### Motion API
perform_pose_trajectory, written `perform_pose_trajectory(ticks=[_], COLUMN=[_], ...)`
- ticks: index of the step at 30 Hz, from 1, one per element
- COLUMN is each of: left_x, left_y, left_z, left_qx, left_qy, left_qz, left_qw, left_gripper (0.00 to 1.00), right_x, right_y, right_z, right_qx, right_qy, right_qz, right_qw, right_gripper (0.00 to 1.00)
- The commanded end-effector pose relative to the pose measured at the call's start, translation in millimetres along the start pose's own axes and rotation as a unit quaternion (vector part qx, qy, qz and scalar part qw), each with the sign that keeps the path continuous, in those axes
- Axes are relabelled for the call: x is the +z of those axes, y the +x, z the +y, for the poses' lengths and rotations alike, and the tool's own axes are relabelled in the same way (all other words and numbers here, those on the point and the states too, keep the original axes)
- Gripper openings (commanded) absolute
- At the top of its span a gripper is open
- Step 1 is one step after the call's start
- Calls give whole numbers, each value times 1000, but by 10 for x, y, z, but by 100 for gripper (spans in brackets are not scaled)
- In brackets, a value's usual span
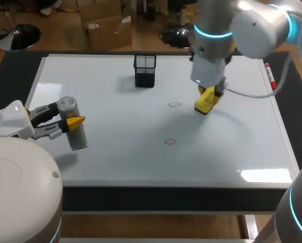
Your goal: Pick up the inspection probe, press it on each red-marked spot on the whiteboard one by one, put down the probe, pick up the eraser, and wipe off all the red marks.
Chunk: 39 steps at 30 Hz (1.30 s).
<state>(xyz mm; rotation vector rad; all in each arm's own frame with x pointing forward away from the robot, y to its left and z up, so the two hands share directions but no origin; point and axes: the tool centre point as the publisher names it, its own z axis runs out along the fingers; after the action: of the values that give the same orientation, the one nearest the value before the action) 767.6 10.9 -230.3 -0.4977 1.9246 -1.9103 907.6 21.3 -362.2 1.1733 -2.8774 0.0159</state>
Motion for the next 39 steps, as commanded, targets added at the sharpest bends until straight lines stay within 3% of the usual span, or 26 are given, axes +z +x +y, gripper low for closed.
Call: perform_pose_trajectory(ticks=[1,10,19,39], left_x=[-5,-5,-5,-5], left_y=[5,5,5,5], left_z=[-14,-14,-14,-14], left_qx=[0,0,0,0], left_qy=[0,0,0,0], left_qz=[0,0,0,0], left_qw=[1000,1000,1000,1000], left_gripper=[0,0,0,0], right_x=[9,28,100,135], right_y=[359,786,1022,1061], right_z=[-131,-322,-386,-381], right_qx=[21,87,119,125], right_qy=[-7,-7,-10,-12], right_qz=[-29,-35,-30,-38], right_qw=[999,996,992,991], right_gripper=[0,0,0,0])
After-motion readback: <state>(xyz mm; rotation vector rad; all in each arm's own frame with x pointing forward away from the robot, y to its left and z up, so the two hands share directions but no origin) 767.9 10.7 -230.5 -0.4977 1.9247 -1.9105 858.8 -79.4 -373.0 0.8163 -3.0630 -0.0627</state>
